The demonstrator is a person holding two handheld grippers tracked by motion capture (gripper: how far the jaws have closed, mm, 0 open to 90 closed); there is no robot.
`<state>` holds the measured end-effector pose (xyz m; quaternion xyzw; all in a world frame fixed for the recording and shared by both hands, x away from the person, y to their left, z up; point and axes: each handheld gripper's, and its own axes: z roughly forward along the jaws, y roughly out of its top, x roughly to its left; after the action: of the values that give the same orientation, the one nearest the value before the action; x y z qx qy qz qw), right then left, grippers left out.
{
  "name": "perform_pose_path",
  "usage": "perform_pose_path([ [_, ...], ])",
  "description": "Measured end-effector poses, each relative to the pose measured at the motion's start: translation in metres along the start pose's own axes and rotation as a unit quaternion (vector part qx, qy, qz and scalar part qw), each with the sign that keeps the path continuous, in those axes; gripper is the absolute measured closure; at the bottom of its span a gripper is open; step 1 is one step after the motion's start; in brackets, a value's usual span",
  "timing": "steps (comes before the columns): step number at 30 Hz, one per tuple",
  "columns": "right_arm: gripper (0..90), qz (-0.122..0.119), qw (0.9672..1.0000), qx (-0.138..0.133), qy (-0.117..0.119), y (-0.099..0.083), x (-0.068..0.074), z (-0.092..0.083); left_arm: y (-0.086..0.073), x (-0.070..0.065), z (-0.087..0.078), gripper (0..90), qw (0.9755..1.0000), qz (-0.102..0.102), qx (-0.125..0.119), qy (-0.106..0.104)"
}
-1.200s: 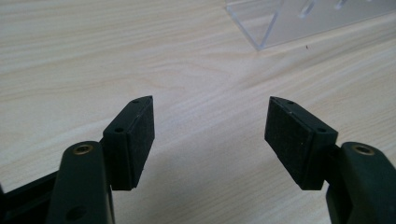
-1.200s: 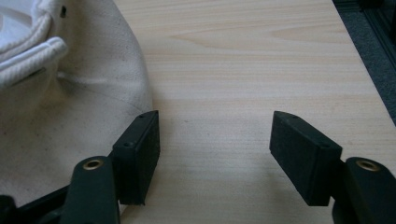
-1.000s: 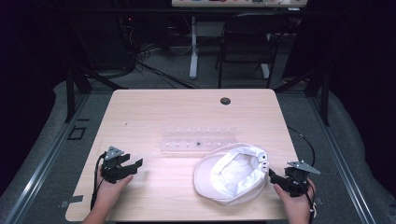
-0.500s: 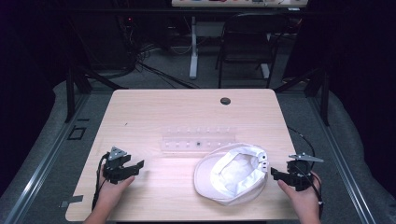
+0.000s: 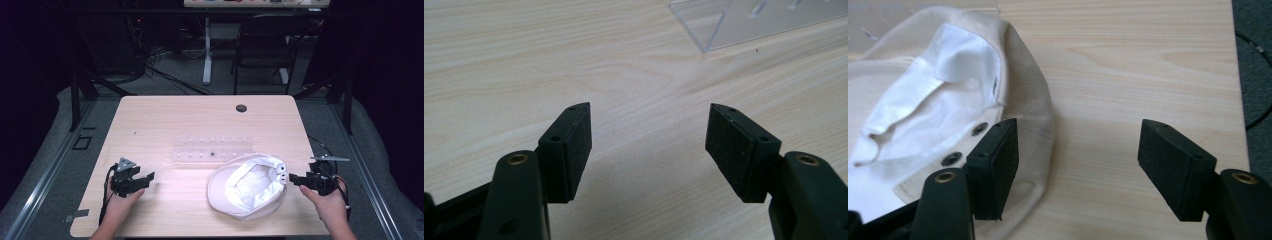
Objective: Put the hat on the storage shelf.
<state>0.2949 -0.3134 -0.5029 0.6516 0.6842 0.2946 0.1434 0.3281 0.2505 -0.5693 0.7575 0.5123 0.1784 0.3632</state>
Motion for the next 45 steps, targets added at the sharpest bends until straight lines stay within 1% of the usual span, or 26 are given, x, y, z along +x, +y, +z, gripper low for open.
perform_pose_path([
  [1,30.8,0.005,1.0,0.003,0.004,0.002,0.001,0.0,0.0,0.0,0.0,33.5,1.0,-0.001,0.0,0.002],
  [4,28.8,0.004,1.0,0.005,0.004,0.004,0.002,0.0,0.0,0.0,0.0,31.3,0.9999,-0.009,-0.005,0.008],
  [6,27.3,-0.006,0.9999,0.012,-0.004,0.006,0.004,0.001,0.001,0.001,-0.001,30.6,0.9999,-0.013,-0.005,0.004],
  [7,27.3,-0.008,0.9998,0.016,-0.007,0.007,0.005,0.001,0.001,0.002,-0.001,30.6,0.9998,-0.014,-0.004,0.009],
  [10,27.3,-0.013,0.9997,0.017,-0.007,0.008,0.005,0.0,0.001,0.002,-0.001,30.8,0.9998,-0.016,-0.002,0.008],
  [11,27.8,-0.015,0.9997,0.018,-0.005,0.009,0.006,-0.001,0.001,0.002,0.0,30.8,0.9998,-0.016,-0.001,0.008],
  [12,30.6,-0.019,0.9996,0.019,-0.009,0.011,0.008,-0.002,0.001,0.002,0.0,30.8,0.9998,-0.015,0.003,0.009],
  [14,30.9,-0.024,0.9994,0.022,-0.008,0.011,0.008,-0.002,0.001,0.002,0.0,31.6,0.9999,-0.014,0.005,0.007],
  [15,31.4,-0.025,0.9993,0.024,-0.012,0.012,0.009,-0.002,0.0,0.002,0.0,31.6,0.9999,-0.012,0.007,0.005],
  [17,32.7,-0.029,0.999,0.031,-0.011,0.014,0.011,-0.002,0.0,0.001,0.001,31.7,0.9999,-0.01,0.005,0.009],
  [21,33.2,-0.034,0.9988,0.032,-0.012,0.018,0.014,-0.002,0.0,0.001,0.0,31.8,0.9999,-0.009,0.002,0.01],
  [26,33.0,-0.031,0.999,0.03,-0.016,0.025,0.017,-0.006,0.0,0.0,0.0,31.8,0.9999,-0.01,0.001,0.009],
  [29,34.7,-0.032,0.999,0.03,-0.008,0.028,0.019,-0.007,0.0,0.0,0.0,31.8,0.9999,-0.009,0.0,0.01],
  [30,34.7,-0.044,0.9985,0.027,-0.017,0.03,0.021,-0.008,0.0,0.0,0.0,31.8,0.9999,-0.012,-0.003,0.011],
  [32,34.4,-0.049,0.998,0.033,-0.022,0.032,0.023,-0.008,0.001,0.001,-0.001,31.5,0.9999,-0.011,-0.002,0.01],
  [34,34.3,-0.048,0.998,0.034,-0.024,0.033,0.024,-0.008,0.001,0.001,-0.002,31.3,0.9998,-0.013,-0.004,0.013],
  [35,34.5,-0.048,0.9979,0.038,-0.022,0.034,0.024,-0.008,0.001,0.002,-0.002,31.1,0.9998,-0.015,-0.004,0.014],
  [36,34.5,-0.045,0.9975,0.051,-0.021,0.036,0.025,-0.008,0.001,0.002,-0.002,31.0,0.9998,-0.016,-0.003,0.014],
  [37,36.7,-0.045,0.9971,0.057,-0.025,0.038,0.025,-0.008,0.002,0.002,-0.003,31.3,0.9997,-0.02,-0.005,0.01],
  [38,36.7,-0.045,0.9971,0.057,-0.025,0.038,0.025,-0.008,0.002,0.002,-0.003,31.7,0.9997,-0.02,-0.005,0.01],
  [39,38.1,-0.04,0.9973,0.057,-0.023,0.039,0.025,-0.007,0.002,0.003,-0.002,31.7,0.9997,-0.024,0.0,0.002],
  [40,39.9,-0.036,0.9968,0.068,-0.021,0.041,0.024,-0.007,0.002,0.002,-0.001,31.7,0.9997,-0.024,0.0,0.003],
  [41,49.3,-0.031,0.9968,0.073,-0.013,0.042,0.023,-0.007,0.002,0.002,-0.001,33.0,0.9998,-0.019,0.004,0.002],
  [42,49.3,-0.031,0.9968,0.073,-0.013,0.042,0.023,-0.007,0.002,0.002,-0.001,33.3,0.9998,-0.019,0.004,0.002],
  [43,52.8,-0.029,0.9968,0.074,-0.007,0.042,0.023,-0.006,0.001,0.001,-0.001,33.3,0.9999,-0.016,0.0,0.002],
  [45,54.7,-0.029,0.9967,0.075,-0.002,0.043,0.023,-0.006,0.001,0.0,-0.001,34.8,0.9999,-0.011,-0.002,0.006],
])
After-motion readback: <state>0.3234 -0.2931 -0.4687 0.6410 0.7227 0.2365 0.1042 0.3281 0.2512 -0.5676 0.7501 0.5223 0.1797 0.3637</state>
